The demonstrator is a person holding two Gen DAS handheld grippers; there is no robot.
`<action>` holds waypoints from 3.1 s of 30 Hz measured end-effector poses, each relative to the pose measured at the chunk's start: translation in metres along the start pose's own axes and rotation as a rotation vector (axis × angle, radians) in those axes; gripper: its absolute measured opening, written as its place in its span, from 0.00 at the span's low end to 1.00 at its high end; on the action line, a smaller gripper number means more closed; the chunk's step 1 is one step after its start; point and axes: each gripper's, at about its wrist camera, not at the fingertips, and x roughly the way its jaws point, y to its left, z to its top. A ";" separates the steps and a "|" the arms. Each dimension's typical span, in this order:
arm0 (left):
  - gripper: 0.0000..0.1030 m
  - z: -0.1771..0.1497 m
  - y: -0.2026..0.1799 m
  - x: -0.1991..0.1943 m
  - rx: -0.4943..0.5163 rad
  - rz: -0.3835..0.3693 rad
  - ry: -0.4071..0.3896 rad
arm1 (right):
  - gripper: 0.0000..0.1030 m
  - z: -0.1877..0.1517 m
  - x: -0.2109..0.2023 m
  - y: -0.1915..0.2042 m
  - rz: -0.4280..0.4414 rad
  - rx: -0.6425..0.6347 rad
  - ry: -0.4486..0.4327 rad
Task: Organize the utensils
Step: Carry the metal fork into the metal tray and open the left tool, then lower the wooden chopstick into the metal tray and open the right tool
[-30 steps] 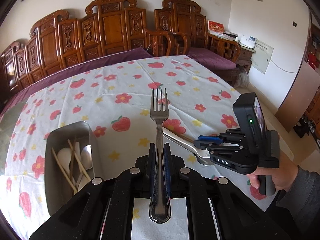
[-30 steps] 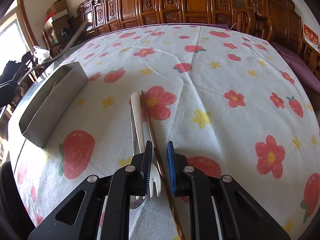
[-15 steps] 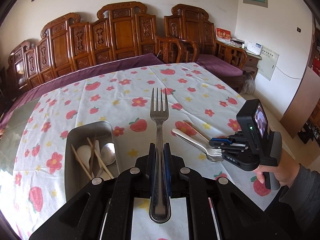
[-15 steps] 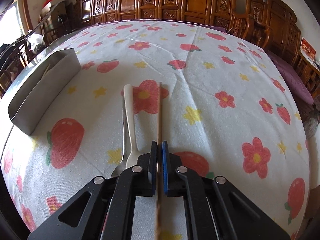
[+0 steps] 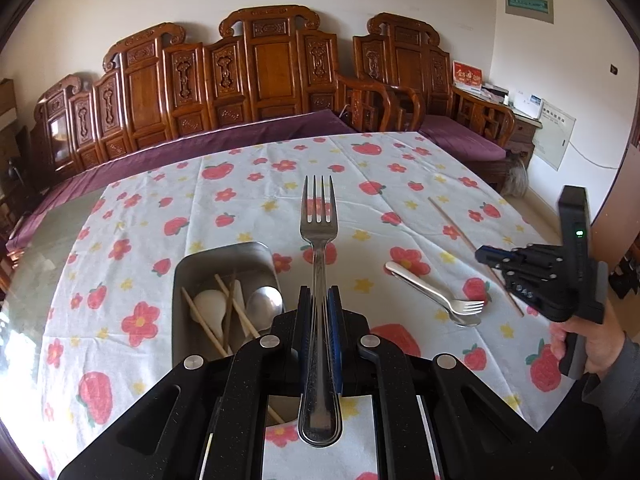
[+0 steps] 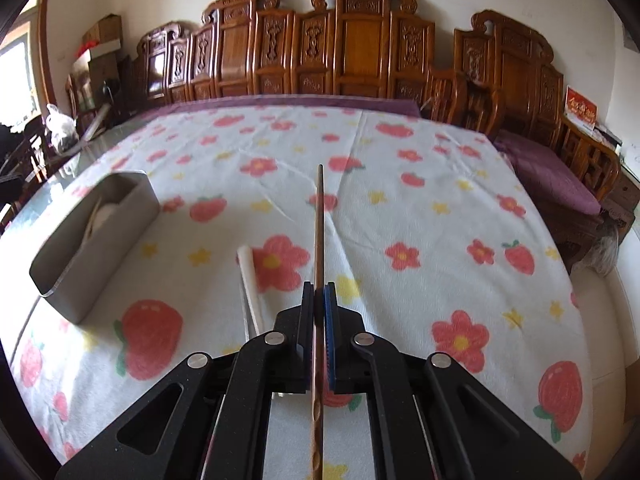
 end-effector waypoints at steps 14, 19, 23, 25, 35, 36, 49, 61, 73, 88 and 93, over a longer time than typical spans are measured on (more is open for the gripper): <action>0.07 -0.010 0.034 0.011 -0.027 0.050 0.032 | 0.06 0.001 -0.012 0.019 0.032 -0.013 -0.031; 0.07 -0.026 0.055 0.039 -0.057 0.088 0.089 | 0.06 -0.001 -0.011 0.019 0.035 -0.013 -0.028; 0.07 -0.035 0.072 0.059 -0.083 0.118 0.118 | 0.06 -0.002 -0.008 0.021 0.038 -0.015 -0.017; 0.07 -0.039 0.078 0.065 -0.095 0.130 0.122 | 0.06 -0.004 -0.007 0.024 0.036 -0.021 -0.012; 0.07 -0.045 0.083 0.087 -0.114 0.094 0.160 | 0.06 -0.008 0.006 0.046 0.040 -0.071 0.027; 0.08 -0.044 0.082 0.088 -0.111 0.097 0.163 | 0.06 -0.008 0.006 0.048 0.041 -0.074 0.028; 0.08 -0.043 0.085 0.095 -0.120 0.086 0.185 | 0.06 -0.009 0.002 0.050 0.031 -0.073 0.027; 0.08 -0.033 0.106 0.050 -0.146 0.060 0.085 | 0.06 0.012 -0.023 0.063 0.060 -0.017 0.006; 0.18 -0.026 0.127 0.012 -0.131 0.072 -0.002 | 0.06 0.051 -0.017 0.151 0.205 -0.025 0.023; 0.74 -0.025 0.174 -0.004 -0.207 0.128 -0.052 | 0.06 0.076 0.035 0.231 0.270 -0.025 0.095; 0.79 -0.026 0.185 -0.003 -0.235 0.150 -0.043 | 0.06 0.078 0.055 0.240 0.269 -0.013 0.121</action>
